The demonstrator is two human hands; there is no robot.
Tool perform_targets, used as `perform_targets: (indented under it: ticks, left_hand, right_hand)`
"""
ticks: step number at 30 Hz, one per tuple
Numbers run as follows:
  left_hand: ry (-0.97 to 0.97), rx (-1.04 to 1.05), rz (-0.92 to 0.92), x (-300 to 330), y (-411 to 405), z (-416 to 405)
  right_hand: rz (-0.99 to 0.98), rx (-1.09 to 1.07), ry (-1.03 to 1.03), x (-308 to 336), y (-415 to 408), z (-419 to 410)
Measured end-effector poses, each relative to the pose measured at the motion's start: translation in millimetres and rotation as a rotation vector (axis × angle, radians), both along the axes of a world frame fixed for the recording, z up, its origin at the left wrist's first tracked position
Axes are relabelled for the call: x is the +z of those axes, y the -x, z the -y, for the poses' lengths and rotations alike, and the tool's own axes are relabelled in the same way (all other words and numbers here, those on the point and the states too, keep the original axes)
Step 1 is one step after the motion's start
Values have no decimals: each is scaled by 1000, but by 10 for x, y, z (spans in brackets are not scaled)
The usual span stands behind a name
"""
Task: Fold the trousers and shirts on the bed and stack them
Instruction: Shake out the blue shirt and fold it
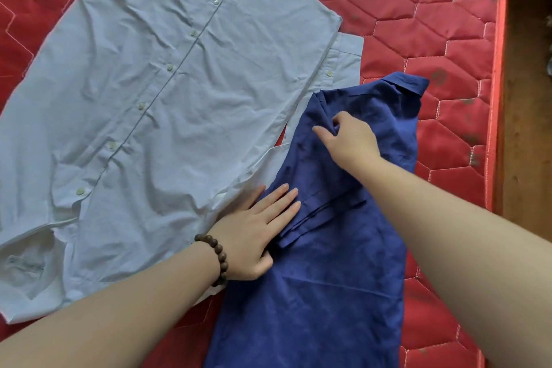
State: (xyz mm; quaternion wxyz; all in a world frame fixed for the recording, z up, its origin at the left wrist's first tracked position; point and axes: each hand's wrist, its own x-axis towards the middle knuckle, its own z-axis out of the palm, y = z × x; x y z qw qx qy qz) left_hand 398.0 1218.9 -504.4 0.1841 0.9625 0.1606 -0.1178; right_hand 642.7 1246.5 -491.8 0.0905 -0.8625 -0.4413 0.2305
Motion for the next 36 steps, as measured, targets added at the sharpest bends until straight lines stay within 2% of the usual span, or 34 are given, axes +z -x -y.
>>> perform_targets:
  ticks: [6, 10, 11, 13, 15, 17, 20, 22, 25, 29, 32, 36]
  left_hand:
    - [-229, -22, 267, 9, -30, -32]
    - [-220, -9, 277, 19, -26, -44]
    - [-189, 3, 274, 24, -19, -40]
    - [-135, 36, 283, 54, -39, -45]
    - [-142, 94, 302, 87, -113, -82]
    - [-154, 148, 278, 97, -229, -150]
    - [-152, 152, 135, -44, -298, -142]
    - [-154, 151, 24, -137, -234, -123]
    - [-197, 140, 8, -172, -187, -111]
    - [-138, 132, -39, -199, -192, -141]
    - [-200, 156, -114, -144, -206, -92]
    - [-276, 160, 22, 9, -140, 189]
  right_hand:
    - [-249, 70, -195, 84, 69, -381]
    - [-289, 66, -170, 111, 143, -464]
    - [-248, 31, -163, 116, 145, -442]
    - [35, 39, -231, 148, 158, -300]
    - [273, 217, -422, 148, 234, -94]
    - [305, 471, -548, 64, 362, 126]
    - [216, 733, -383, -191, 415, 370]
    - [194, 727, -234, -294, 327, 421]
    - [319, 661, -75, -359, 138, 357]
    - [432, 404, 65, -396, -19, 336]
    - [443, 270, -37, -315, 88, 497]
    - [321, 386, -273, -227, 621, 1078]
